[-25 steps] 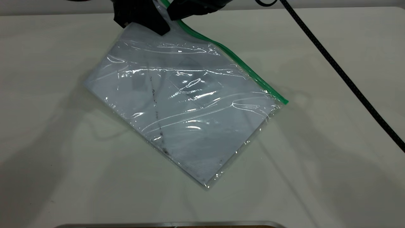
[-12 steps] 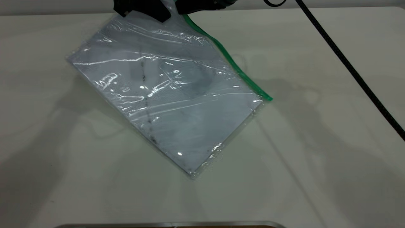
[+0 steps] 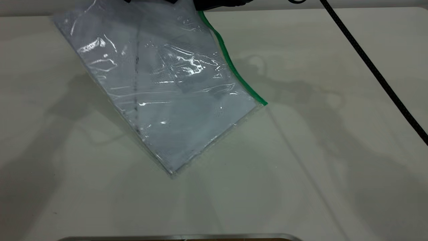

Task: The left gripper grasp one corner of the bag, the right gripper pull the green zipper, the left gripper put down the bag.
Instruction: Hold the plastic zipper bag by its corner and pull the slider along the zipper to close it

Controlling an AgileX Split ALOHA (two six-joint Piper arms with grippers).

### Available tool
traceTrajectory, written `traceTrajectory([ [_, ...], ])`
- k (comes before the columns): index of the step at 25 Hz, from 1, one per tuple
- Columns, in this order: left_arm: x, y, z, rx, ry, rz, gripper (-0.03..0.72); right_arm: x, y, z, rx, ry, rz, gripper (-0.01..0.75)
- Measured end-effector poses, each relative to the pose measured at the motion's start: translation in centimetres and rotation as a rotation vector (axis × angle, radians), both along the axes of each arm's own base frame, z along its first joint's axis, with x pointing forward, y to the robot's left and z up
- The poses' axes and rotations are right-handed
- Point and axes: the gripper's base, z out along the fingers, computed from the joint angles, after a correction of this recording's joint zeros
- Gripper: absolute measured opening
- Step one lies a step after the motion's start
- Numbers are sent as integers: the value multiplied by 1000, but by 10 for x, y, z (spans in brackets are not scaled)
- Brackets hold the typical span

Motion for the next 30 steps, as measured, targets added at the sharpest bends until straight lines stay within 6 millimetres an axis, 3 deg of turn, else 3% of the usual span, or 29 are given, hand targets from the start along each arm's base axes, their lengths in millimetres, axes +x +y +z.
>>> traceTrajectory([
  [5,1,-1,4,-28,-16,-1,51,2,-2,-1,-41,-41,-4,39],
  [14,-2,-2,31,-59,-86,-24,51,8,-7,-17,-109,-67,-48,45],
  [20,-1,7,38,-90,-78,-12,51,10,-8,-22,-144,-108,-37,49],
  [22,-1,14,42,-121,-67,-1,51,11,-10,-30,-177,-112,-53,50],
  [27,-5,28,69,-190,-80,-2,50,12,-27,-71,-300,-75,-117,52],
  [30,-5,31,74,-203,-82,4,50,12,-30,-79,-334,-73,-139,55],
])
